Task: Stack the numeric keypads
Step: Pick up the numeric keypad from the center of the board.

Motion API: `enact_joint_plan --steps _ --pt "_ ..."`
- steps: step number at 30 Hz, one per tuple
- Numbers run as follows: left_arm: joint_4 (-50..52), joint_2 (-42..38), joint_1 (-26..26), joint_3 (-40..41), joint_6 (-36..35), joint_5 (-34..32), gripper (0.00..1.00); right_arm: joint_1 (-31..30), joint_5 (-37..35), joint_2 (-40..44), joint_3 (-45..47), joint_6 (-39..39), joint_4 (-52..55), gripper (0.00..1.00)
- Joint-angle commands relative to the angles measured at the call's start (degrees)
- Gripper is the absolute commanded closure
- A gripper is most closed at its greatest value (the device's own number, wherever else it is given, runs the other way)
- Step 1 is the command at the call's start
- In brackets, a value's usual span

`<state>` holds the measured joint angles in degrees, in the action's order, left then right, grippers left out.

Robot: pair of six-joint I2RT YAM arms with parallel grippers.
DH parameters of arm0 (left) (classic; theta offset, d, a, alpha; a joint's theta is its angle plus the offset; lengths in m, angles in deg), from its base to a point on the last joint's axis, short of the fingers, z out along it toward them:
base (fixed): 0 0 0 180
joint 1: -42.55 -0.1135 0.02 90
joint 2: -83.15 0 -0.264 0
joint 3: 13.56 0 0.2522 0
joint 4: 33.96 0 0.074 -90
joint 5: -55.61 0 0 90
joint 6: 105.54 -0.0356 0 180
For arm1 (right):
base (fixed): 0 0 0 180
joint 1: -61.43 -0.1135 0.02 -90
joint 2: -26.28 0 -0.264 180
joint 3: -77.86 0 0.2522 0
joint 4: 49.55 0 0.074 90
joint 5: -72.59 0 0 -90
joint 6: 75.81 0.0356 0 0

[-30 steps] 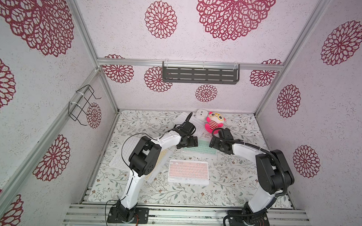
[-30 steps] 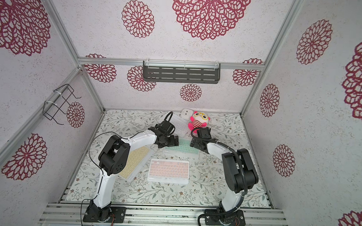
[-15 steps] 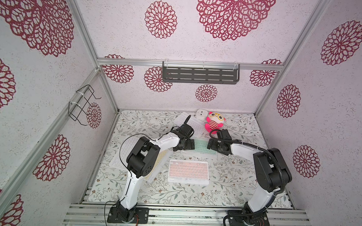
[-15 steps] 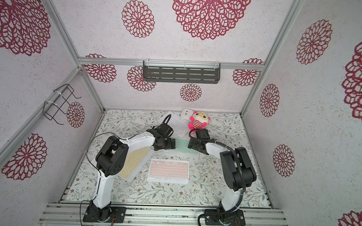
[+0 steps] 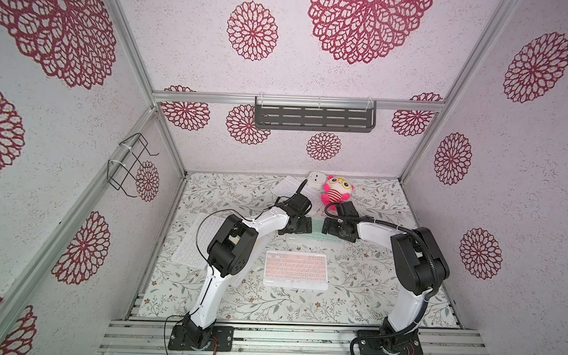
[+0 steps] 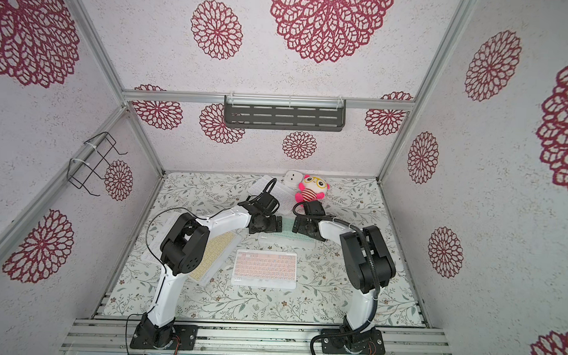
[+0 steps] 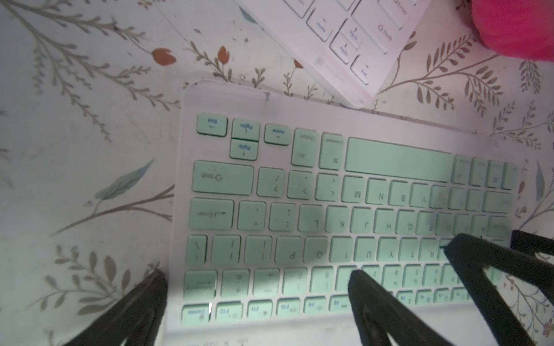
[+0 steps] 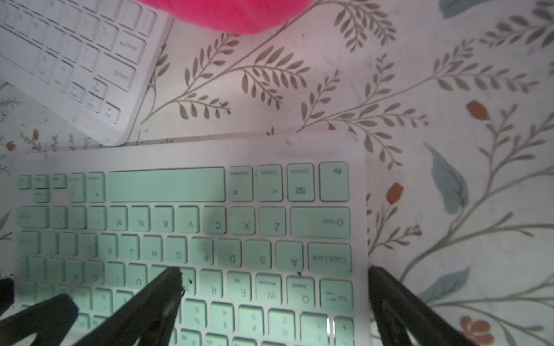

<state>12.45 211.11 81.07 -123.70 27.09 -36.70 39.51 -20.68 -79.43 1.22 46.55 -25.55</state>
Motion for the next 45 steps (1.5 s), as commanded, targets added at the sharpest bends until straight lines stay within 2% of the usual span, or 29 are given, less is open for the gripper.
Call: enact_joint_plan --steps 1,4,9,18,23,34,42,45 --pt "1.2 3.1 1.4 0.8 0.4 4.3 0.02 -1.7 5.9 -1.6 0.2 -0.9 0.5 0.01" --pt "0.4 3.4 1.4 0.6 0.0 5.4 0.03 -1.7 10.3 -1.7 1.0 -2.6 -0.9 0.01" --pt "-1.1 3.6 1.4 0.8 -0.9 7.0 0.02 -1.3 22.3 0.0 4.6 -4.2 -7.1 0.01" --pt "-3.9 3.4 1.4 2.0 -1.2 10.2 0.03 1.9 36.9 5.7 12.2 0.9 -23.2 0.01" --pt "-5.0 3.3 1.3 2.9 -1.0 10.9 0.03 3.9 42.4 5.7 14.6 4.5 -30.1 0.01" --pt "-7.7 3.3 0.6 3.9 -3.0 13.3 0.03 6.9 51.6 4.3 19.1 8.7 -38.0 0.01" --pt "-9.9 3.2 -0.1 5.3 -3.8 15.4 0.02 9.9 54.9 1.4 21.6 10.1 -41.6 0.01" --pt "-10.5 3.4 -0.2 5.8 -3.9 16.1 0.03 10.8 57.1 -0.2 22.7 14.2 -49.0 0.01"
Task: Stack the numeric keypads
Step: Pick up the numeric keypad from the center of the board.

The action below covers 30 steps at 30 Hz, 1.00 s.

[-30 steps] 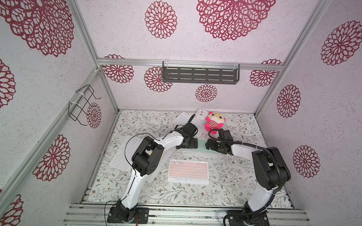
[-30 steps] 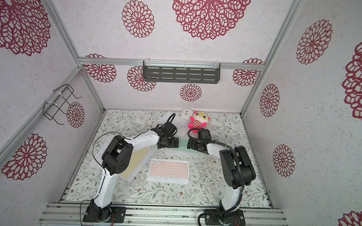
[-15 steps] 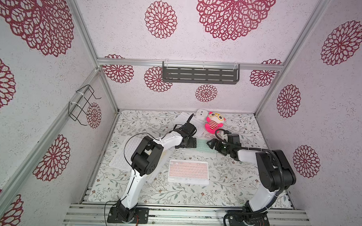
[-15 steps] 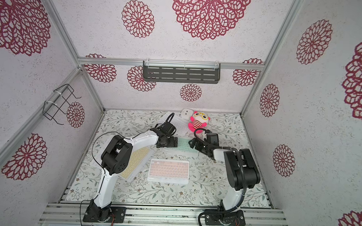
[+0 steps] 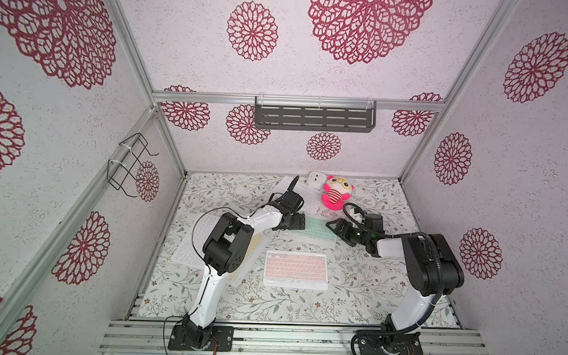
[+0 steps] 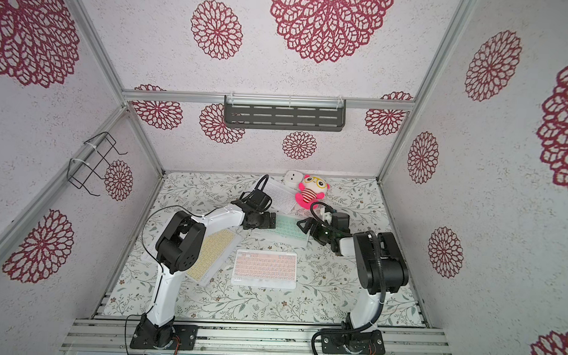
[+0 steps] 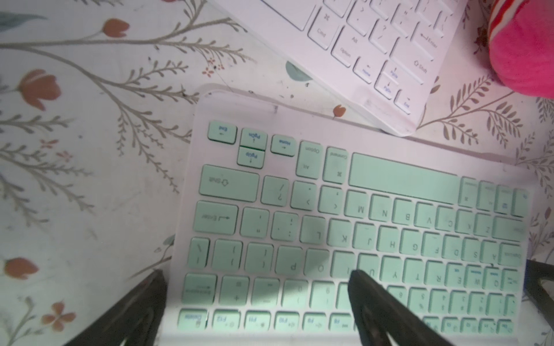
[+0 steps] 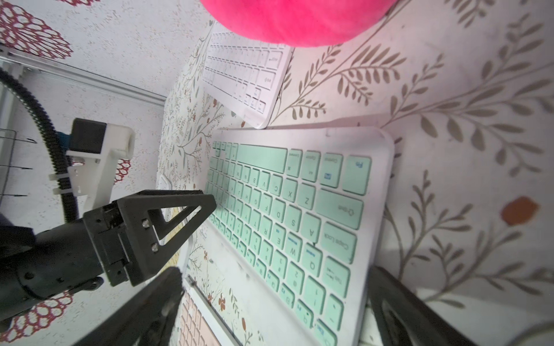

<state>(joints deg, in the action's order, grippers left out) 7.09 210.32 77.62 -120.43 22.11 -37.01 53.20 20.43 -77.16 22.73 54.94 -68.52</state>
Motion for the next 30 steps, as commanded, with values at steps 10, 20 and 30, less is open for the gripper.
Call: enact_joint_plan --steps 10,20,30 --pt "-5.8 4.5 2.9 3.5 1.2 16.7 0.02 -1.1 20.5 -11.9 4.6 26.1 -37.7 0.01" --pt "-5.8 4.2 2.2 4.0 1.0 16.0 0.02 -0.6 18.0 -11.0 3.8 20.9 -29.1 0.02" --pt "-6.9 2.4 0.7 6.5 2.0 14.2 0.03 -0.1 8.0 -1.0 1.3 5.4 -4.3 0.3"
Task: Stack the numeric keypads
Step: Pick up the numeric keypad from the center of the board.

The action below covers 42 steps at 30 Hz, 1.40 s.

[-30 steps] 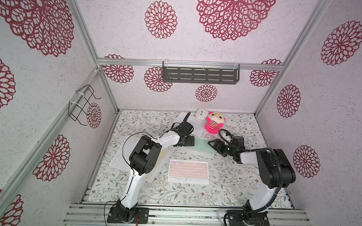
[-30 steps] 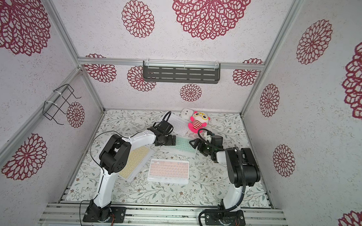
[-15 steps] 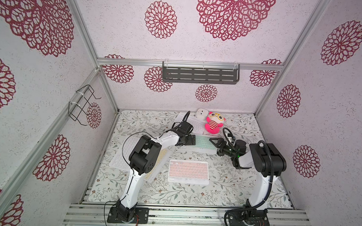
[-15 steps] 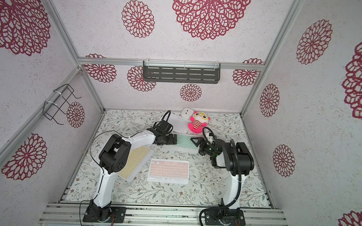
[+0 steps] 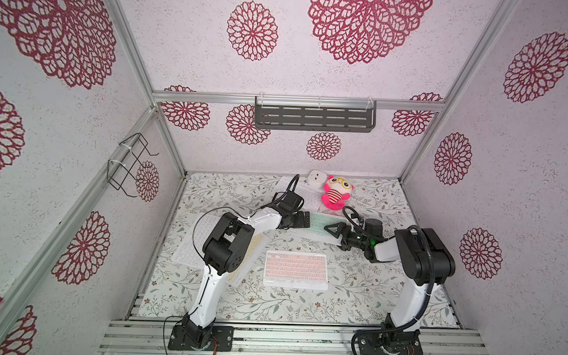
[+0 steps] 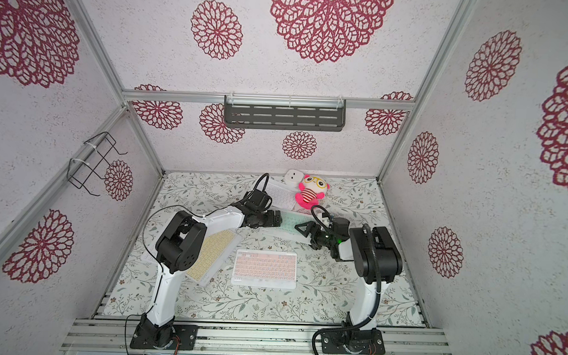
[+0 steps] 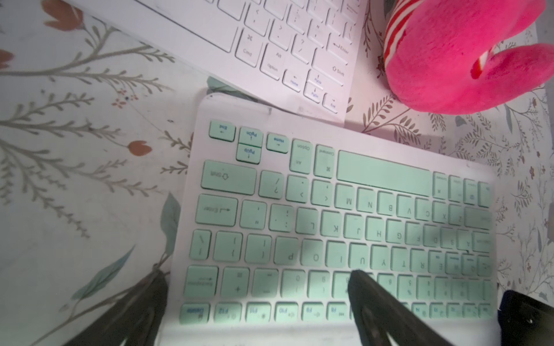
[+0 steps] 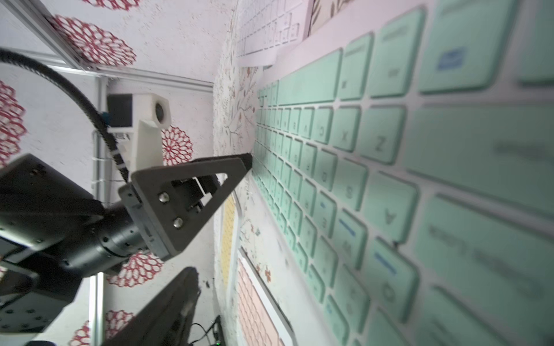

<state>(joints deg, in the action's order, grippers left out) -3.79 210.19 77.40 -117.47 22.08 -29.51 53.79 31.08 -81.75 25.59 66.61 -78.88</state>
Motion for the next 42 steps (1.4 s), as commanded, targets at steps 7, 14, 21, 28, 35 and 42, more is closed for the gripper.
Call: enact_joint_plan --steps 7,14,21,28,35,42 --pt "1.0 -1.6 -0.4 7.4 2.7 7.5 0.03 -0.1 -3.4 5.0 -0.6 -2.3 3.0 0.54" --pt "-1.8 -6.3 -1.4 11.0 2.7 9.6 0.02 0.9 -4.0 7.8 2.4 2.6 -4.6 0.74" --pt "-11.1 -15.6 -5.7 20.3 5.6 17.9 0.03 1.1 -2.8 13.1 1.6 1.4 -2.1 0.87" --pt "-18.6 -21.6 -9.0 26.5 6.0 26.7 0.02 1.1 2.7 16.1 -0.2 1.9 -0.7 0.87" --pt "-21.3 -20.2 -9.8 26.2 6.1 30.3 0.02 1.1 7.1 16.1 0.2 9.8 -11.0 0.87" --pt "-26.1 -19.2 -10.1 26.7 8.5 32.4 0.01 1.0 8.4 16.2 1.1 13.9 -16.9 0.87"
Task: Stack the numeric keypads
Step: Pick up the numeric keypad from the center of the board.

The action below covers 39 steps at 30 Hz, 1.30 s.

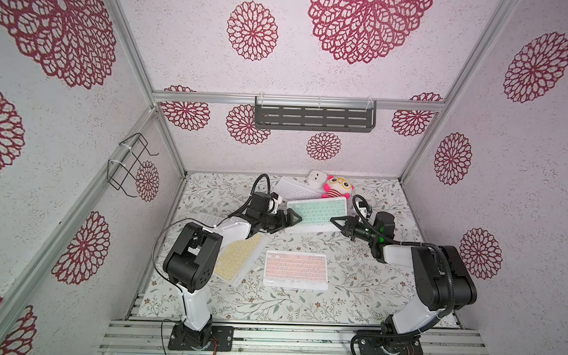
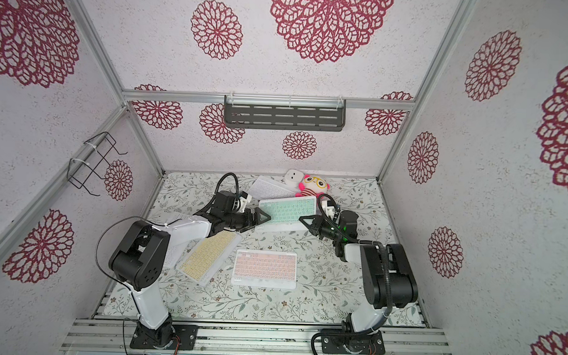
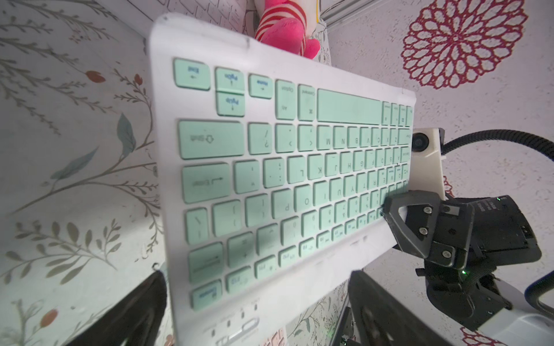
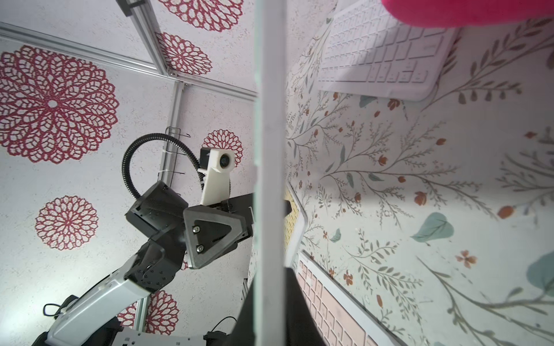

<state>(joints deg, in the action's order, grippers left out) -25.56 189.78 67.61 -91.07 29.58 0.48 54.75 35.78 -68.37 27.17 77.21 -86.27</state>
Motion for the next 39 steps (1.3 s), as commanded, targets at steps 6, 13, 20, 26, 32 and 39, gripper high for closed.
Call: enact_joint_plan --steps 6,13,20,26,32,39 --pt "-13.3 0.9 -0.3 1.1 5.6 6.9 0.14 0.1 4.2 0.8 0.9 8.1 -15.6 0.87" --pt "-16.9 -3.1 -0.4 5.1 7.3 7.2 0.44 0.0 4.4 0.4 2.0 9.2 -17.9 0.86" --pt "-23.8 -7.9 -0.3 10.9 11.8 7.9 0.66 -0.1 3.8 0.0 4.2 12.6 -23.4 0.64" --pt "-33.8 -12.7 -0.2 18.4 18.3 8.6 0.77 -0.6 2.5 1.3 6.8 14.8 -26.5 0.42" --pt "-35.3 -19.2 0.3 25.5 19.4 6.5 0.85 -2.3 -0.6 7.4 8.4 5.9 -12.2 0.3" --pt "-15.1 -30.9 3.1 31.6 8.6 1.5 0.9 -6.8 -18.5 23.5 4.7 -20.5 36.4 0.21"
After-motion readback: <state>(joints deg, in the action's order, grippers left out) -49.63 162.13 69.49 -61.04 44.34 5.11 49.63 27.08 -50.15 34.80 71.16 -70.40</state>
